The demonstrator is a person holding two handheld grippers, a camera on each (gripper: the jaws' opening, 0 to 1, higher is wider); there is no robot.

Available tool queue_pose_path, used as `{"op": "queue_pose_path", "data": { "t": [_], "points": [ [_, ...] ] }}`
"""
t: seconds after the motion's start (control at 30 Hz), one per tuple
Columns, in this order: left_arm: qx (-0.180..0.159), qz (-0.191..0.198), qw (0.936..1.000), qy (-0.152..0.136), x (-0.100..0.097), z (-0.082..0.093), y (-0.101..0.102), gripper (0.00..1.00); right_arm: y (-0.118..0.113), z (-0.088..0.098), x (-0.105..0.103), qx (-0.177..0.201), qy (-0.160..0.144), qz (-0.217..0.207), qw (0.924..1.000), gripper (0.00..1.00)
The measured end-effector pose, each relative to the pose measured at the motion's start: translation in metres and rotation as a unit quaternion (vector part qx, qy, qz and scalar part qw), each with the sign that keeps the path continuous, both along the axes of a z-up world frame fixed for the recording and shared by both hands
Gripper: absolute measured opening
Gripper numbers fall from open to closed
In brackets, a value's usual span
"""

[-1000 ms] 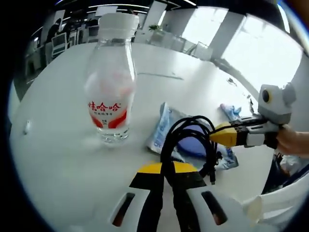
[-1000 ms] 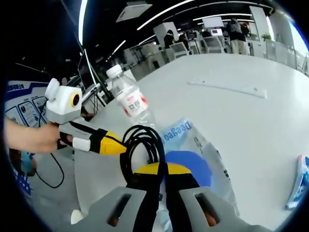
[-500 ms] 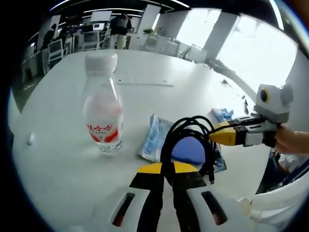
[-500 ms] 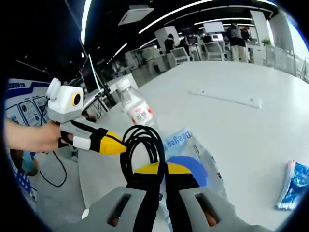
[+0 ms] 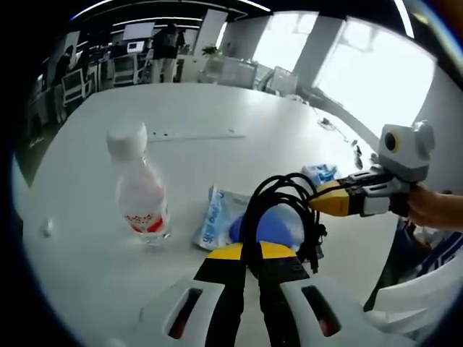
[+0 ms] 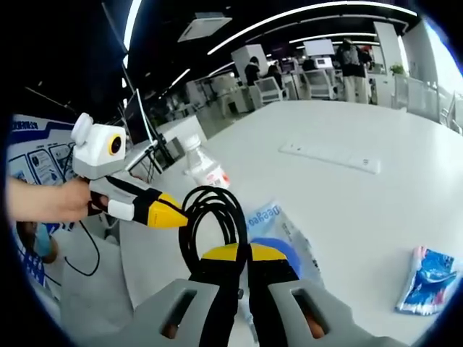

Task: Arrange the tabletop items into an orderly group along one side of the table until the central work area is clear of visible clutter.

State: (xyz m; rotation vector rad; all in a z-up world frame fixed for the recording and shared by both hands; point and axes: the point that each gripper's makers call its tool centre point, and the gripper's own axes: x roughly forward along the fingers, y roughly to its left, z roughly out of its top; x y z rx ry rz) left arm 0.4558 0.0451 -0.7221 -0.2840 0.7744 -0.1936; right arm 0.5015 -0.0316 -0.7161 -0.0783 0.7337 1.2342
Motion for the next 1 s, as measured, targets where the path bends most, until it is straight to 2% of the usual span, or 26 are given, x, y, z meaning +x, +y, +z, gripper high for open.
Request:
{"op": "queue_pose_path", "data": {
  "t": [0.5, 1.0],
  "points": [
    [-0.003, -0.039, 0.9992, -0.009, 0.010, 0.017, -0.032, 0.00, -0.032, 0.014, 0.008, 0.000, -0.013, -0.020, 0.9997, 0.00],
    [0.001, -0.088, 0.9959, -0.021, 0.025, 0.031, -0.073, 0.00, -0.074, 0.022, 0.019, 0.005, -0.015, -0.065, 0.9977, 0.00]
  ]
}}
